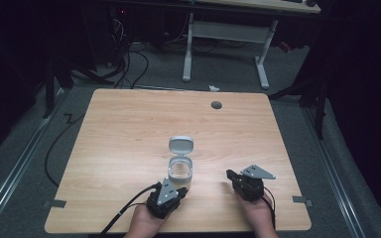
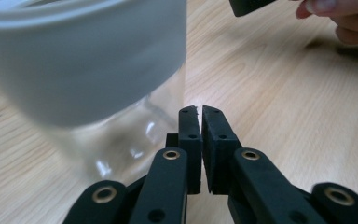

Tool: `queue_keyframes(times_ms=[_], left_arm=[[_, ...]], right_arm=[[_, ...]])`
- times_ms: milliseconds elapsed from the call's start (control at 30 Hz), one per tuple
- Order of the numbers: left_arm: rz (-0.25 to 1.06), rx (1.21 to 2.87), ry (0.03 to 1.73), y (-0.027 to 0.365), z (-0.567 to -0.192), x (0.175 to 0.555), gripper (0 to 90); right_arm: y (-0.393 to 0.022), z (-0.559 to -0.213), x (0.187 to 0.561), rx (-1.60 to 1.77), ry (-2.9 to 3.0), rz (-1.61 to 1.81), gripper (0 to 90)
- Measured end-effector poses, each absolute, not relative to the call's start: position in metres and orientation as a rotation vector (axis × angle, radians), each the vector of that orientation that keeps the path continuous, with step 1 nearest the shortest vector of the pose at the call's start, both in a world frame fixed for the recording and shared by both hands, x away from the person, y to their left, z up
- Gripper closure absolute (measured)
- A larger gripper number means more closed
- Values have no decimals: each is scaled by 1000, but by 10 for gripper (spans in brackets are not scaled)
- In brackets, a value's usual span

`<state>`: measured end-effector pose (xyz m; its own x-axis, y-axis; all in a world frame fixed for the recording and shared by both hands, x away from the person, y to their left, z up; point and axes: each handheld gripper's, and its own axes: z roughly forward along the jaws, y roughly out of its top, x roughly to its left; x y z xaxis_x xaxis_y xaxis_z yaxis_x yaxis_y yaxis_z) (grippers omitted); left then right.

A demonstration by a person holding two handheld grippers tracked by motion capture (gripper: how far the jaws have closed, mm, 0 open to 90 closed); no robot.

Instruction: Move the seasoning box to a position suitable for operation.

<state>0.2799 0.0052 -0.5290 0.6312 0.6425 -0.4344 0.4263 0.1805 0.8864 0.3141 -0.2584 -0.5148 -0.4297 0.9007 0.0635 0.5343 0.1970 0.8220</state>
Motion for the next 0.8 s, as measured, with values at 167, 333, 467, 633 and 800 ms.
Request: queue_keyframes(times_ms=[167,333,467,633,800], left_arm=[[181,1402,998,25,-531,278,824],[172,1384,1029,33,-531,283,826],[205,1398,1030,35,-533,283,833],[209,1381,1043,38,-532,285,839],[196,1379,1042,36,-532,286,839]], right_arm=[[-248,-512,324,1315,2060,1135,900],[-230,-504,339,1286,2078,1153,900],[-221,-498,346,1270,2083,1166,900],[-210,-492,358,1252,2091,1188,900],[-201,-488,365,1232,2091,1203,899]])
